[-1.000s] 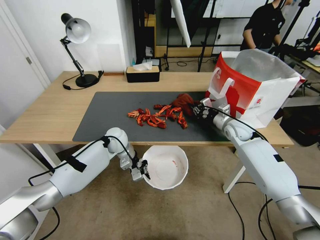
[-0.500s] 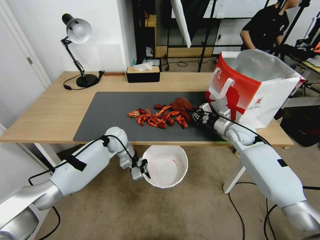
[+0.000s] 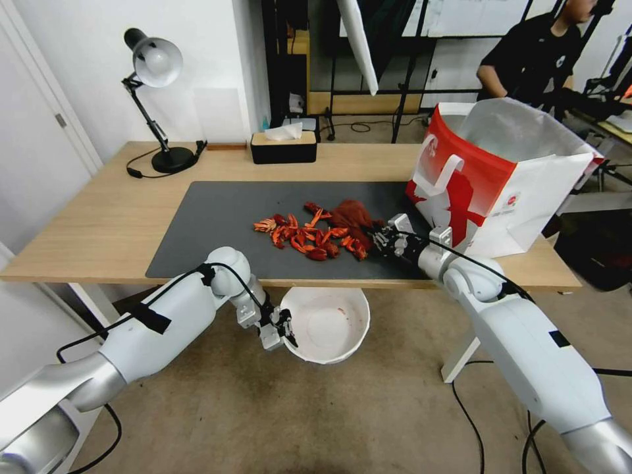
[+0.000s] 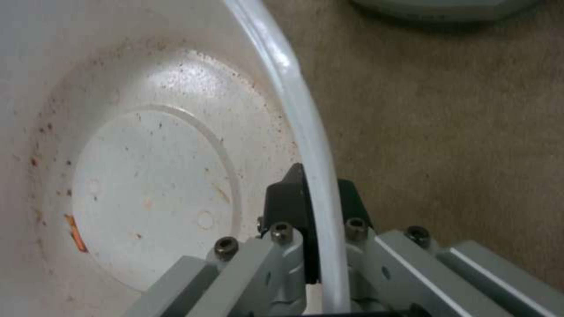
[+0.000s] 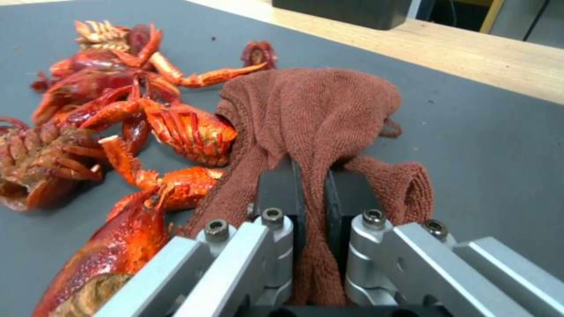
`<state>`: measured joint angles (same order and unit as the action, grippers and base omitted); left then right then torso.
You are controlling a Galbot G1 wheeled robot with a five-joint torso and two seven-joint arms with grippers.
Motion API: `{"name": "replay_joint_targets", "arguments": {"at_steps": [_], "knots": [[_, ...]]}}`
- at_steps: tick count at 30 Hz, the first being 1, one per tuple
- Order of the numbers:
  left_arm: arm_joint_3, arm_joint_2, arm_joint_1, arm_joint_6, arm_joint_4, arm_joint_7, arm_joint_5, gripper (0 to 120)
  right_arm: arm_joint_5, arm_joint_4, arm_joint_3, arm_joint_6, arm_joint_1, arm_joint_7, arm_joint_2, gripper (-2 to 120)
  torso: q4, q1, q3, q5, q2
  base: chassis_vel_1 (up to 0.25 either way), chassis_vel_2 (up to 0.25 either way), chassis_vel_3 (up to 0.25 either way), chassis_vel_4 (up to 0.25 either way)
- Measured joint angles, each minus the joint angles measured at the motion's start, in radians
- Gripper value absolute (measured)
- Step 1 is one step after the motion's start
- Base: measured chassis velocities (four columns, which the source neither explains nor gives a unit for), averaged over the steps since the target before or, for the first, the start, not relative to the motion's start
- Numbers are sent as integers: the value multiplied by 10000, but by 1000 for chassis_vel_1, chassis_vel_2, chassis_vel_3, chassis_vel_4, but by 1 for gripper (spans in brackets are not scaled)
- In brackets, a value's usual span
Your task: Sweep shrimp from table into container with towel, then put container into takeout bag.
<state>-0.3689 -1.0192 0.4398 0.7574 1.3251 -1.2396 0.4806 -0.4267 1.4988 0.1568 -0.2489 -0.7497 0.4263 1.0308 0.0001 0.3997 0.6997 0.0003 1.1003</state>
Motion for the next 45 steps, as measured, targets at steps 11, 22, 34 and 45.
{"name": "replay_joint_targets", "arguments": {"at_steps": [11,22,34,45], "knots": [[-15,-74,-53,-2,-108,-1,-53,0,13,1068,278,-47,-1017,-102,-73,4,0,0,2,-1,0,0,0,0,0],[109,-58,-60,31,-171,8,-112,0,110,1544,503,-23,-1661,-103,66,4,-9,3,3,-3,-3,0,0,0,0],[134,87,-43,62,-171,12,-190,0,200,2081,679,-13,-2203,-103,75,4,-8,6,2,-3,-3,0,0,0,0],[155,299,-31,87,-92,22,-347,0,343,2383,794,5,-2493,-102,174,4,-9,7,5,-8,-5,0,0,0,0]]}}
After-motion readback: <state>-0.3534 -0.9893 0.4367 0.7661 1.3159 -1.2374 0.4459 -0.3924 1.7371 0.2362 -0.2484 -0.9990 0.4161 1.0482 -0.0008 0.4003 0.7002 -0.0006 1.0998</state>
